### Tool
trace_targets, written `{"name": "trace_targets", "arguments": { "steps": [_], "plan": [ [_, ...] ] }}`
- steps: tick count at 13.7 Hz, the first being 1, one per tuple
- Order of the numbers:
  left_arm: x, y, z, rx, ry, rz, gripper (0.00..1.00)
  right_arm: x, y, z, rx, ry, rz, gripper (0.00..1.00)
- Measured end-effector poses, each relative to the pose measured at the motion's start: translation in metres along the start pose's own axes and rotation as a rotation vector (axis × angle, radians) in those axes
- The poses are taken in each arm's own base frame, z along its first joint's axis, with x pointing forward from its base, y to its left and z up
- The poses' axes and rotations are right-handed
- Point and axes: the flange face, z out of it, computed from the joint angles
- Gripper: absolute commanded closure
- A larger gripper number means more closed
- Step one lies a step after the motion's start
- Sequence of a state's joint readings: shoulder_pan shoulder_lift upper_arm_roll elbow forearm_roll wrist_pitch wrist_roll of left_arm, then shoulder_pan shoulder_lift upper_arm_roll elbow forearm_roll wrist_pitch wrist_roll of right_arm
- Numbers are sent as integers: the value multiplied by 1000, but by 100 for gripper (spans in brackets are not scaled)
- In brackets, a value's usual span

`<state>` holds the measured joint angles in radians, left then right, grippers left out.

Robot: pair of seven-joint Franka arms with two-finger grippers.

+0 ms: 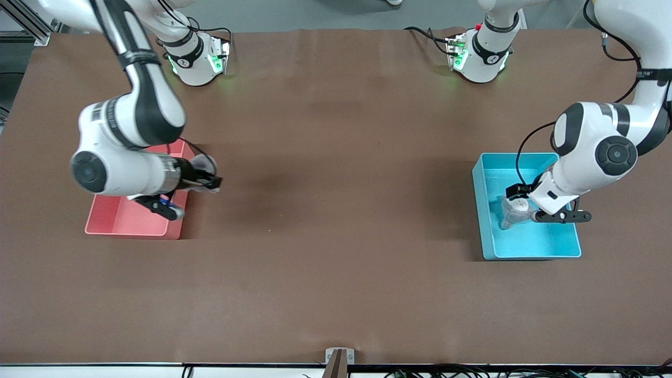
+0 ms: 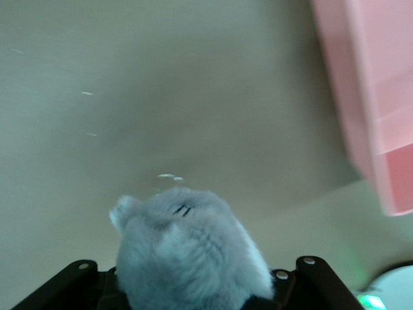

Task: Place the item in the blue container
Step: 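Lift the second plush with the right gripper while the left gripper withdraws, then lower the second plush onto the table and open the right gripper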

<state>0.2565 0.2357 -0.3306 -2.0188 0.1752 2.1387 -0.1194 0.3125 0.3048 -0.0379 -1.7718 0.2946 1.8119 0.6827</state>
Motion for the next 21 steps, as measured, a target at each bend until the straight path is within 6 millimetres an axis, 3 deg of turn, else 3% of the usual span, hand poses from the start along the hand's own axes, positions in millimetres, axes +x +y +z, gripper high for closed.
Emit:
{"name": "trace_targets", "arguments": {
  "steps": [4,10,15,18,21],
  "plan": [
    [-1,44,-45,-40,-5,-3,0,-42,-83,52,59,113,104,93],
    [-4,145,-91,-98,58,-69,0,-75,-192,140,115,168,265,93],
    [3,212,-90,-153,61,-113,0,-83,-227,190,210,216,316,93],
    [17,231,-72,-163,94,-117,0,-89,-237,221,254,241,321,85],
    [28,242,-55,-172,123,-119,0,-84,-238,233,288,255,350,77]
  ]
}}
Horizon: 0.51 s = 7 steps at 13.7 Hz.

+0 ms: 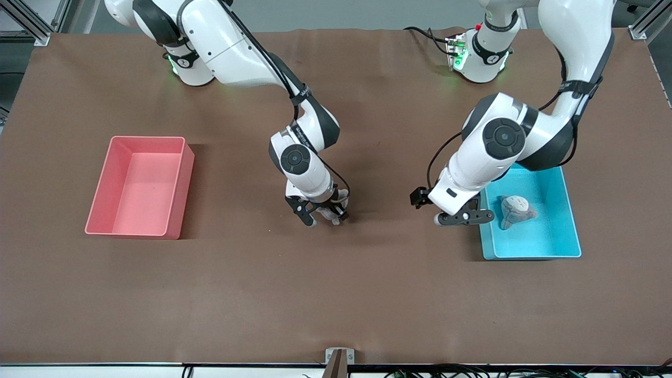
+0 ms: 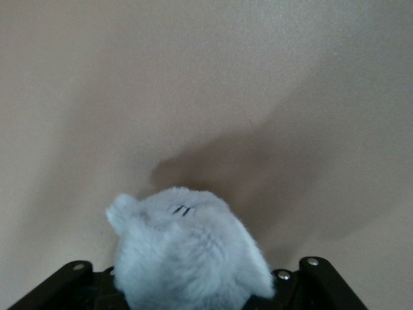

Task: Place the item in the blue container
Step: 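Lower the second plush onto the table and open the right gripper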

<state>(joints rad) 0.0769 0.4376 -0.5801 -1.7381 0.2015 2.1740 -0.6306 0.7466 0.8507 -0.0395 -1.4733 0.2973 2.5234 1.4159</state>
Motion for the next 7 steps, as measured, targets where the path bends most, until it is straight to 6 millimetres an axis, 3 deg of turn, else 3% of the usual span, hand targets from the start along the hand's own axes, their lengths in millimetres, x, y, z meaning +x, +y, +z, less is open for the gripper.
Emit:
{"name": "trace_targets", "arguments": {
  "steps": [1,2,4,7],
  "plan": [
    [2,3,3,1,3,4,0,1,-1,1,18,4,16,56],
    [4,4,5,1,5,9,0,0,-2,2,30,6,25,28],
    [8,4,9,-1,6,11,0,-3,-2,7,39,7,29,0],
    [9,4,19,-7,-3,9,0,-18,-5,7,59,4,21,0]
  ]
}}
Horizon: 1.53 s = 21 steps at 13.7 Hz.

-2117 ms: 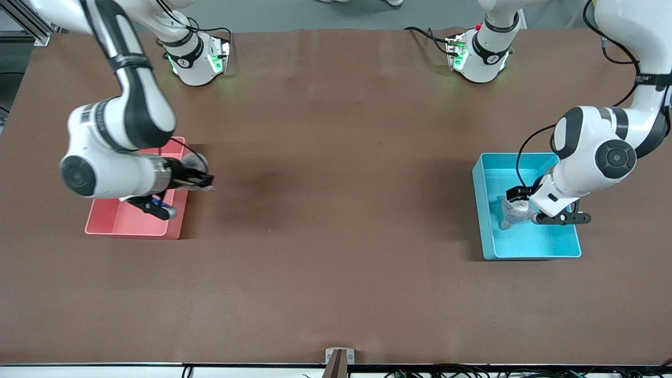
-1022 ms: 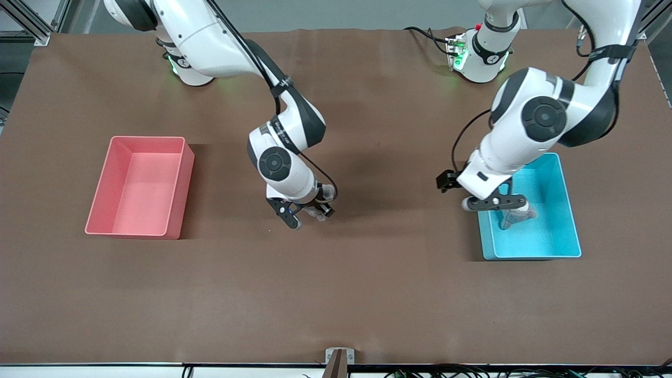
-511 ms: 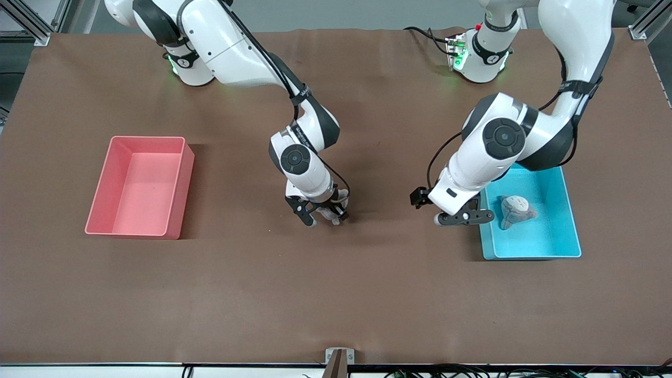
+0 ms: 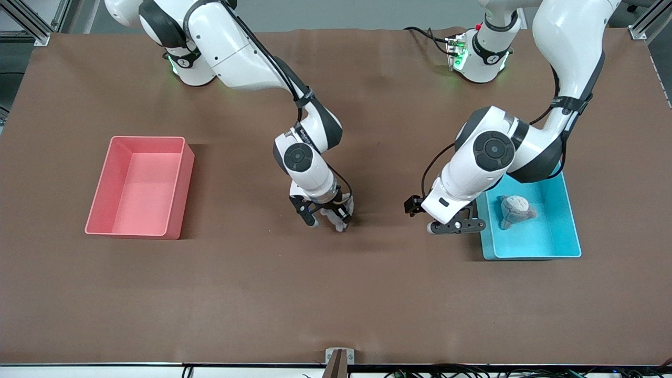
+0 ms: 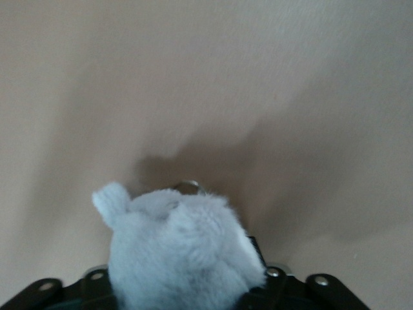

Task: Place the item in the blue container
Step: 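Lower the second plush onto the table and open the right gripper, then grasp the second plush with the left gripper while the right gripper retracts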

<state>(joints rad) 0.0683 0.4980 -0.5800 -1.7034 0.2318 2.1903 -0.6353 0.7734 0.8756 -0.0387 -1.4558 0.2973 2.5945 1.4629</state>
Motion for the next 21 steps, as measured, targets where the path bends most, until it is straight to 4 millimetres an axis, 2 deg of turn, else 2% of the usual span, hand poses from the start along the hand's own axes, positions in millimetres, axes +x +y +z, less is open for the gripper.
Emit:
{"name": "trace_targets", "arguments": {
  "steps": [2,4,8,11,14,16,18,21],
  "plan": [
    [0,0,2,-1,-3,0,0,-9,-6,-5,22,-4,-5,0],
    [0,0,2,-1,-3,0,0,-11,-15,-14,44,-6,1,0],
    [0,0,5,-1,-7,0,0,-2,-25,-24,34,-4,10,0],
    [0,0,5,-1,-7,0,0,12,-40,-49,-63,-21,5,0],
    [0,4,5,-5,-5,2,0,55,-49,-90,-153,-46,-105,0],
    [1,13,6,-17,-4,-31,0,89,-48,-135,-218,-63,-255,0],
    [0,30,11,-32,-11,-73,0,131,-37,-179,-313,-57,-439,0],
    [-11,67,25,-52,-32,-120,0,204,-11,-234,-384,-52,-649,0]
  ]
}}
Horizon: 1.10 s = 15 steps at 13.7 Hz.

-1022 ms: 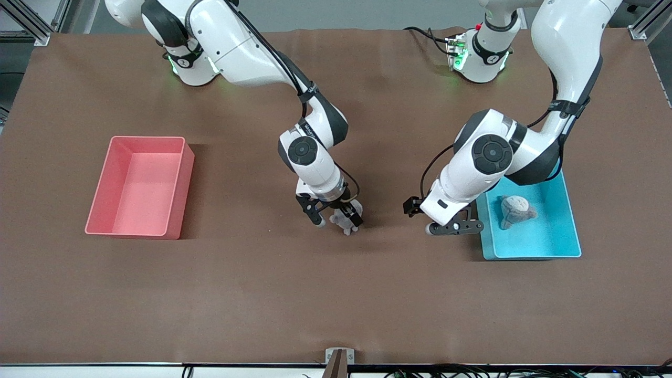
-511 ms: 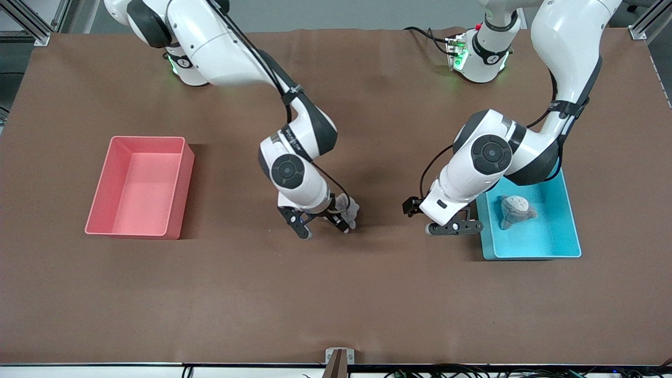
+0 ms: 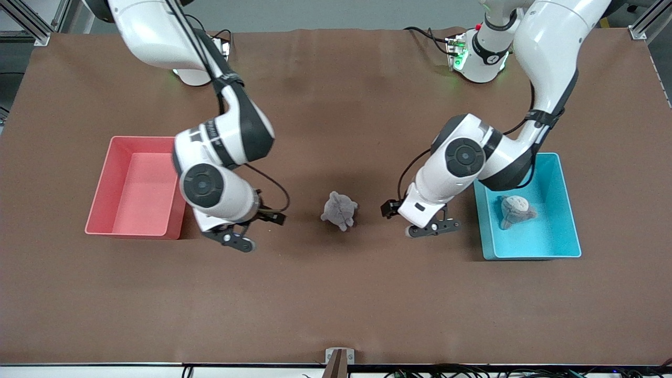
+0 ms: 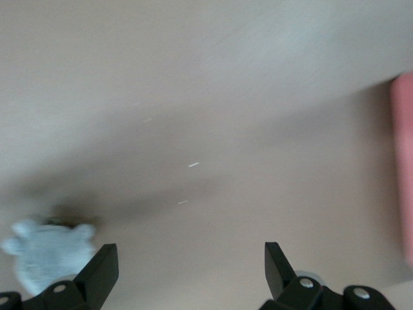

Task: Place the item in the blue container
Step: 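Grasp the second plush with the left gripper while the right gripper retracts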

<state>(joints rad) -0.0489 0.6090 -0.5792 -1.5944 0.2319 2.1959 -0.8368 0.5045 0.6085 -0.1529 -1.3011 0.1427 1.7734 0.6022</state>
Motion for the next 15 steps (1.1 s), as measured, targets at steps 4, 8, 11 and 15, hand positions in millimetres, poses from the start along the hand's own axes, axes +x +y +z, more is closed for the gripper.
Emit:
{"name": "trace_targets", "arguments": {
  "steps": [4,8,11,15],
  "plan": [
    [-13,36,18,-24,-21,-22,0,43,132,-41,-50,-16,-168,0],
    [-33,73,42,-49,-36,-142,0,63,260,-91,-53,-30,-225,0],
    [-49,92,74,-60,-31,-212,0,62,320,-117,-31,-24,-218,0],
    [-65,112,108,-56,-4,-192,0,60,354,-129,-20,-25,-210,0]
  ]
}}
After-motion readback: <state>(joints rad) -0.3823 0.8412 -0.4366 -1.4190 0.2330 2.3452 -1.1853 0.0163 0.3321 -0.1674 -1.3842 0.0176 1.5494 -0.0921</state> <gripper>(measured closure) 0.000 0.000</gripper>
